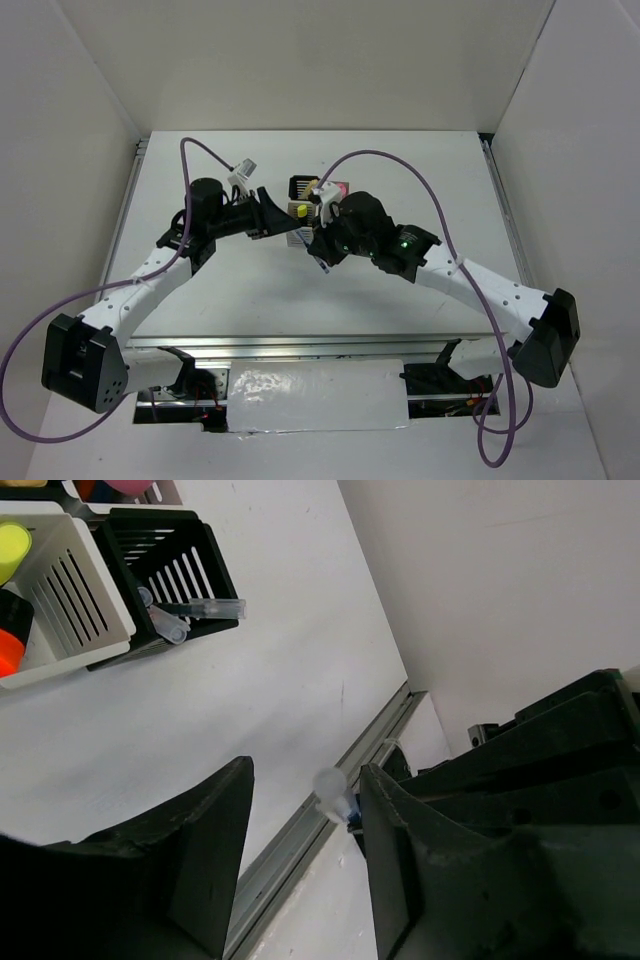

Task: Sort the stationery into containers
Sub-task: Place the pen in the storage box.

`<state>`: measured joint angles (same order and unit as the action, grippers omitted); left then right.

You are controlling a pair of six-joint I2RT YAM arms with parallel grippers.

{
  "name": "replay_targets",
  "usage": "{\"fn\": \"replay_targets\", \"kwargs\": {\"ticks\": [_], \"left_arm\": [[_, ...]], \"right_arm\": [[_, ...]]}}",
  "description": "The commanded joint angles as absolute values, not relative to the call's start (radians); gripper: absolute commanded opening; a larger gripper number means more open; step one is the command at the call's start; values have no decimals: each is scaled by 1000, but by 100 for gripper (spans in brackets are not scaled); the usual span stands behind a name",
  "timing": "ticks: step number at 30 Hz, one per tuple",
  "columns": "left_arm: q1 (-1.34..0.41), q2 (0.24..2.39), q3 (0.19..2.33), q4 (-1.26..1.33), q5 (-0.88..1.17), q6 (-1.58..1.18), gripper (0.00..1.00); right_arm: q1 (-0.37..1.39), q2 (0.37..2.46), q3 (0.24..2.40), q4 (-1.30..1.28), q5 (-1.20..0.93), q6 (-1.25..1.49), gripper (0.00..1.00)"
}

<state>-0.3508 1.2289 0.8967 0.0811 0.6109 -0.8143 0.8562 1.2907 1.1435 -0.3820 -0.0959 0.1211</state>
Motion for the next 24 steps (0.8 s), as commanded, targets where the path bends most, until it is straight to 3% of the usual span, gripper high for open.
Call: {"fn": "replay_targets", "kwargs": {"ticks": [1,3,6,8,9,15,18,19,22,24], "left_arm": [[-354,1227,911,152,635,-834,55],[-356,1227,904,161,640,-850,50],[-356,1232,908,183,649,-856,35],[-354,1242,925,176,647,-854,7],[-353,1246,928,181,647,-859,0],[-353,1247,942,181,638,-868,0],[-350,1249,962,170,637,-848,0],[-341,1252,985,170,637,-829,0],[-319,1279,1067,140,624,-714,0],[-314,1307,1118,97,588,-631,0]], "right_arm": [[879,1301,1192,-377,-121,112,0],[879,1305,1195,-374,-123,113,0],[879,1315,1197,-371,-112,118,0],[879,1321,1201,-373,-104,133,1],[879,1324,1206,-371,-100,141,4],[876,1319,1201,-365,-35,183,19],[839,1307,1203,-376,-3,216,48],[818,1301,1204,-386,-3,221,64],[671,1296,1218,-411,-70,229,79],[582,1298,1230,-423,-179,236,81]]}}
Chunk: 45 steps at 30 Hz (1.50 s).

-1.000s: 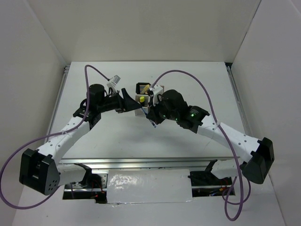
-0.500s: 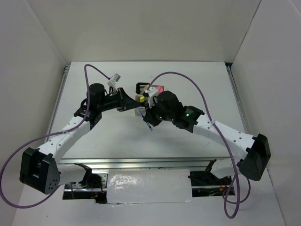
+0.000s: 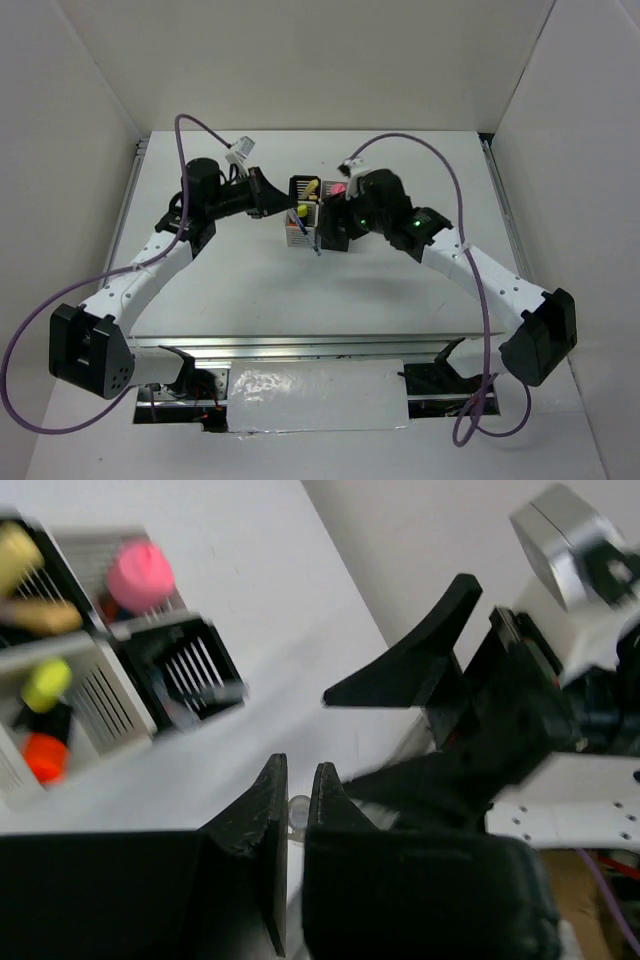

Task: Sort the stationery into containers
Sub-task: Place the pen in the storage box.

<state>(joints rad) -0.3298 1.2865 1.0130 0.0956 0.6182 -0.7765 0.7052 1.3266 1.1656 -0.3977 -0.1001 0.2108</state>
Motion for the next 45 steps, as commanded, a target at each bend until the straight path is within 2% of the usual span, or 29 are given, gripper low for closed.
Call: {"fn": "replay_targets", "kwargs": {"ticks": [1,8,13,18,23,27,33,38,45], "left_arm": [[-316,1315,1161,94,551,-559,0],[-423,1436,1359,6,416,-252,0],[-477,1508,1450,5,373,-167,0],[-521,1603,1503,5,344,-51,0],[-526,1675,1525,32,359,-37,0],[-541,1707,1528,44,364,-41,0],[-609,1733,1522,40,338,-14,0],[-632,1758,1523,40,330,-44,2],[-617,1729,1468,23,321,-54,8]], "right_arm": [[502,1298,1236,-437,-198,239,81],[220,1301,1287,-492,-218,282,82],[134,1259,1238,-434,-227,241,81],[88,1336,1310,-514,-235,183,66],[35,1408,1374,-561,-296,195,63],[26,1437,1367,-549,-284,245,65],[115,1483,1333,-502,-129,357,70],[182,1664,1483,-632,41,498,69],[179,1772,1467,-594,46,621,67]]}}
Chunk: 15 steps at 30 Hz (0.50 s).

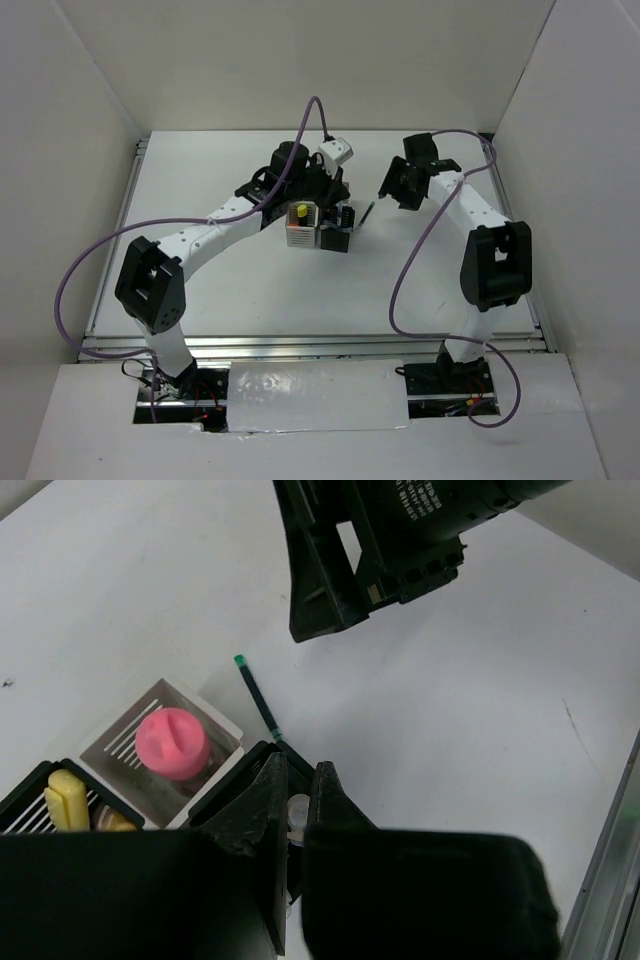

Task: Sort the stationery into containers
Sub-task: Place the pen in the storage box, then pick up the pen from the center of the board.

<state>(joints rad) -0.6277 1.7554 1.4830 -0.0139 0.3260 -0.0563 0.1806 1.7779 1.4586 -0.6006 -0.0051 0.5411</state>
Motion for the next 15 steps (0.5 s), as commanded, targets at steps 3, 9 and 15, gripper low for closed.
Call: {"fn": "replay_targets", "kwargs": {"ticks": [3,9,15], "left_arm": [[-612,1724,1463,15,319,-43,36],[-591,1721,1520,21,272,-75,78],[-558,1709,1615,9,250,-100,81]], "right_arm": [[196,1822,1486,-589,61,643,66],[244,1882,1574,-626,113,687,63],[311,1953,1623,-663,231,741,60]]}}
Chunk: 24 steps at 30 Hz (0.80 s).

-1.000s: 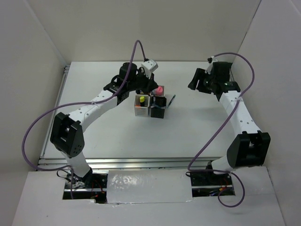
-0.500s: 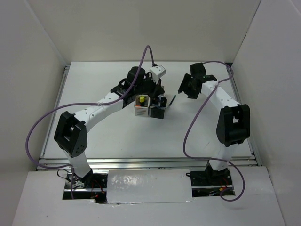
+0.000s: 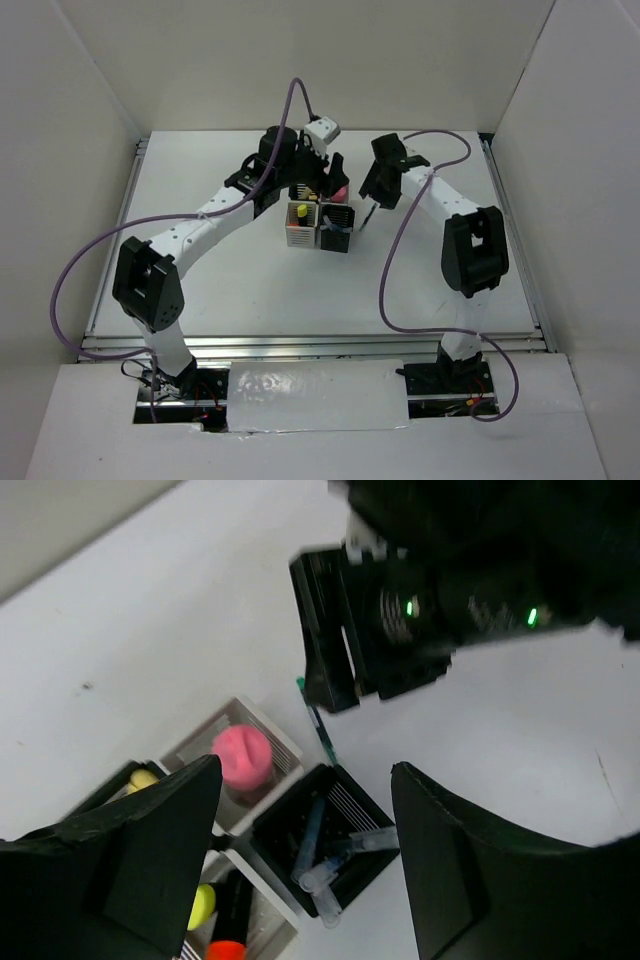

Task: Sort the stationery into containers
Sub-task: Pick up the pen from the center of the board.

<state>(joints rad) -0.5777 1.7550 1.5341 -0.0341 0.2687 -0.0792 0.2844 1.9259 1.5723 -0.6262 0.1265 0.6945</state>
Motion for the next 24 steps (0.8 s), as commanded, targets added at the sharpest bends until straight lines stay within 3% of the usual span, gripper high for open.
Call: {"fn": "replay_targets", "kwargs": {"ticks": [1,16,24], "left_arm": [[-554,1700,1637,6,247,-101,81],[-473,1533,1552,-60,270,-141,81],[-443,1491,1476,-55,265,-184,81]], "right_arm": [[316,1963,1626,-663,242,744,59],[311,2155,1709,-655,230,719,57],[313,2207,1729,-693,256,716,45]]}}
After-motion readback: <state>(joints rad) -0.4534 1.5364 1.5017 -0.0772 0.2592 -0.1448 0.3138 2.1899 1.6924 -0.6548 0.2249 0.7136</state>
